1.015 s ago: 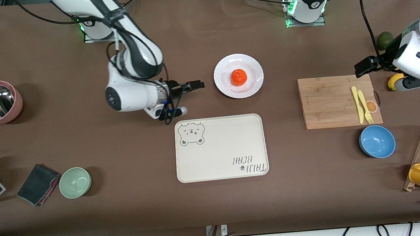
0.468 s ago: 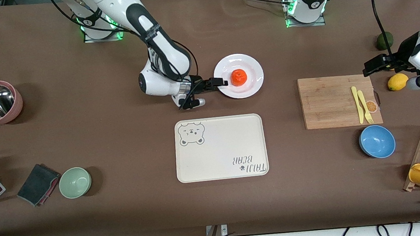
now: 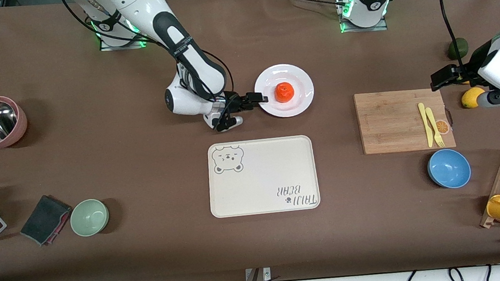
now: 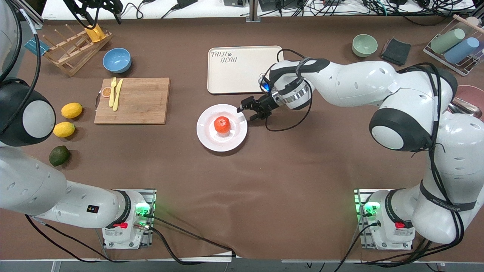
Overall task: Place orange and plate with both arms
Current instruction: 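Grip the plate rim with the right gripper while the left gripper withdraws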
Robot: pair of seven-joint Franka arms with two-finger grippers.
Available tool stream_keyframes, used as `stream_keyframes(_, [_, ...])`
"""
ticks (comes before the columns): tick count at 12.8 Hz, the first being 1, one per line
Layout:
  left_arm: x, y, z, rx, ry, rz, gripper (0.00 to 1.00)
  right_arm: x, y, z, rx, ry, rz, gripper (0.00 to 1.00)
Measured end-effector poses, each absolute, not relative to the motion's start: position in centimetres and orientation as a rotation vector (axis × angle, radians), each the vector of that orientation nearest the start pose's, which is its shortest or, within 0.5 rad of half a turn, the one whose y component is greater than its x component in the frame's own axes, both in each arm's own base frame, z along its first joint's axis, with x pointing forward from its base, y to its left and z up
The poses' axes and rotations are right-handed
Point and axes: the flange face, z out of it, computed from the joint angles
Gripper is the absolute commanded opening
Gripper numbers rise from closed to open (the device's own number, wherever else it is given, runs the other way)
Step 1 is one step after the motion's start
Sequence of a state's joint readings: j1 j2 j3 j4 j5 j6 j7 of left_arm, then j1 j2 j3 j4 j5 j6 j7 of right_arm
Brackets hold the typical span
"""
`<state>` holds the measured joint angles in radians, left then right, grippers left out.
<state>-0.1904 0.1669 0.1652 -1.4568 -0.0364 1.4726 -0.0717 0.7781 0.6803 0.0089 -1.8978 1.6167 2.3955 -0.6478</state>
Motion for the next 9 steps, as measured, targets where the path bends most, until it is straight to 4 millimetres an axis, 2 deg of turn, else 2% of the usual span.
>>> stream_keyframes(3, [59.2,-2.6,57.5,-3.134,-0.072,0.234,1.00,41.9,44.4,12.6,-2.224,-0.085,0.235,0.49])
stream_keyframes(6, [59.2,-2.6,57.4,-3.133,-0.072,0.236,1.00,40.8,45.4,12.5,-2.223,-0.132,0.238,0.27])
stream_keyframes(7, [59.2,-2.6,57.4,-3.133,-0.072,0.237,1.00,40.7,45.5,12.5,-2.222,-0.146,0.234,0.23])
stream_keyframes(9, [59.2,-2.6,57.3,-3.133,-0.072,0.239,1.00,40.7,45.5,12.5,-2.220,-0.172,0.220,0.05])
